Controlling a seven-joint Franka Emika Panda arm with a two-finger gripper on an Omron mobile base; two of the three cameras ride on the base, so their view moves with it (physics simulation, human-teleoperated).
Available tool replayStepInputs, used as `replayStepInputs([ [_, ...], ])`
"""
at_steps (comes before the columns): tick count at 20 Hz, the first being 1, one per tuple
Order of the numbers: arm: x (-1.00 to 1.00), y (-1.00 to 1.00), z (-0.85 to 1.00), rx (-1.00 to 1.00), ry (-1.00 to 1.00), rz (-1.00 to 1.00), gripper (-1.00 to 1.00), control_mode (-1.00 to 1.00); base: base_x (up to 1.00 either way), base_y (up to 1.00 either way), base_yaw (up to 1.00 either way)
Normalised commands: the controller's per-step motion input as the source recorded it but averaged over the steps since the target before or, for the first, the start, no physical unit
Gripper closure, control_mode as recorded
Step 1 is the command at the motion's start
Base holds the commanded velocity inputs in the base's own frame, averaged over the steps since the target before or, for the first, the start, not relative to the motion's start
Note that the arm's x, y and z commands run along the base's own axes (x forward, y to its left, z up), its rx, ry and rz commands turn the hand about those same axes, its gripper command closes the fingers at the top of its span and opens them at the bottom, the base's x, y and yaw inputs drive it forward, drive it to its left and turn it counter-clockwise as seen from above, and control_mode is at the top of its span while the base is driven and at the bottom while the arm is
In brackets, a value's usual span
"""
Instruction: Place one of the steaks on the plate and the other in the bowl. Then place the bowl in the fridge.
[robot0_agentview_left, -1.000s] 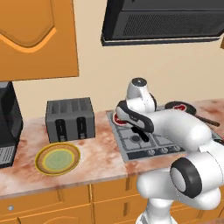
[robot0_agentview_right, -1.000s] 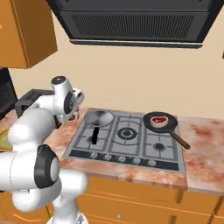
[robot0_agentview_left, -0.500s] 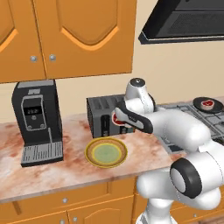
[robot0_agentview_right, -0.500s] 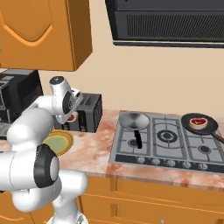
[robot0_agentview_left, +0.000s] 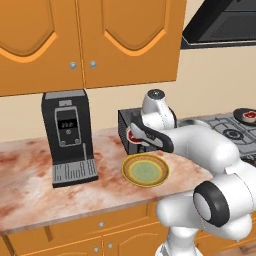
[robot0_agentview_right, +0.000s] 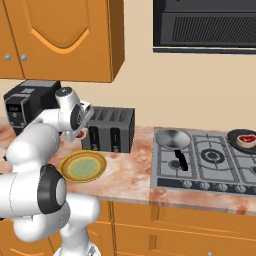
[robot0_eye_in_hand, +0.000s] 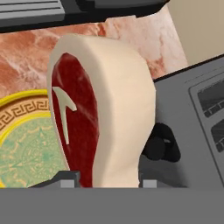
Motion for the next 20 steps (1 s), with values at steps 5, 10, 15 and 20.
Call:
replayStepInputs([
  [5,0.00,0.00,-0.14,0.01,0.00,0.00,1.00,-1.00,0.00,0.00,0.00],
  [10,0.01,0.00,-0.64,0.01,0.10,0.00,1.00,-1.00,0.00,0.00,0.00],
  [15,0.05,-0.08,-0.39,0.00,0.17,0.00,1.00,-1.00,0.00,0.00,0.00],
  [20,0.00,-0.08,-0.47,0.00,0.29,0.00,1.00,-1.00,0.00,0.00,0.00],
])
